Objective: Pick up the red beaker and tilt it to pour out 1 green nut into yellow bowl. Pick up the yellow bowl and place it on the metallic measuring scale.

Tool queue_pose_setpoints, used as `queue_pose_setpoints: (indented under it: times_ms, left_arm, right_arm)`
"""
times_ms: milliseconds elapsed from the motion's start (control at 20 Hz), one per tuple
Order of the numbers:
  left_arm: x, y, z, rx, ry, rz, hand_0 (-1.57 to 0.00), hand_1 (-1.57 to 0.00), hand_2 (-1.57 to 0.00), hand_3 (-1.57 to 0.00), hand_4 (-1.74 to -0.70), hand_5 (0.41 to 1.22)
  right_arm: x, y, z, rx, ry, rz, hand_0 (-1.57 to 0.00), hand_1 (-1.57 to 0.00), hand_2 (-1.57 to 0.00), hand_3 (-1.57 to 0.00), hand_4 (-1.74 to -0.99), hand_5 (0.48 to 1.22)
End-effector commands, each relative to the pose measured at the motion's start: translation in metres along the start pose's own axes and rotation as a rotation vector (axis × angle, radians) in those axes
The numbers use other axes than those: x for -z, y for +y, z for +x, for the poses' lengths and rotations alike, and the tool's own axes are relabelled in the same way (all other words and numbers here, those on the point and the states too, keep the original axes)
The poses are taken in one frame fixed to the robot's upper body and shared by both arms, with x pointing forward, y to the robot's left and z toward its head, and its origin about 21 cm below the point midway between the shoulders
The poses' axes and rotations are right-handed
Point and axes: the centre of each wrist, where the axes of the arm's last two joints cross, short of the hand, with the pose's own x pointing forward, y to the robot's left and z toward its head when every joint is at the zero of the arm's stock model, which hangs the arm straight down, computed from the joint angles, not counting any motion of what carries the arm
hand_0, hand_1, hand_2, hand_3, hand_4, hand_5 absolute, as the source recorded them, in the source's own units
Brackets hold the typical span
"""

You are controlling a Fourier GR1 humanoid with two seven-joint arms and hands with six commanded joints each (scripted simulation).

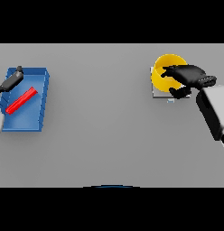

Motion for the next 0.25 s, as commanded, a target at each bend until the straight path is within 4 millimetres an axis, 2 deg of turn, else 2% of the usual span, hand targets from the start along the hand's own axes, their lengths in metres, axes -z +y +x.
queue_pose_setpoints:
  times_ms: [0, 200]
  left_arm:
    - [-0.0014, -0.0003, -0.0009, 0.0, -0.005, 0.0, 0.0, 0.0, 0.0, 0.0, -0.72, 0.664]
    - [-0.0021, 0.0013, -0.0018, 0.001, -0.004, 0.001, 0.0, 0.0, 0.0, 0.0, -0.73, 0.665]
  right_arm:
    - [-0.0012, 0.0015, -0.0025, 0.002, 0.016, 0.007, -0.05, -0.05, -0.06, -0.24, -1.518, 0.786]
    - [-0.0009, 0.0015, -0.0064, 0.018, 0.048, 0.031, -0.02, -0.02, -0.03, -0.15, -1.478, 0.738]
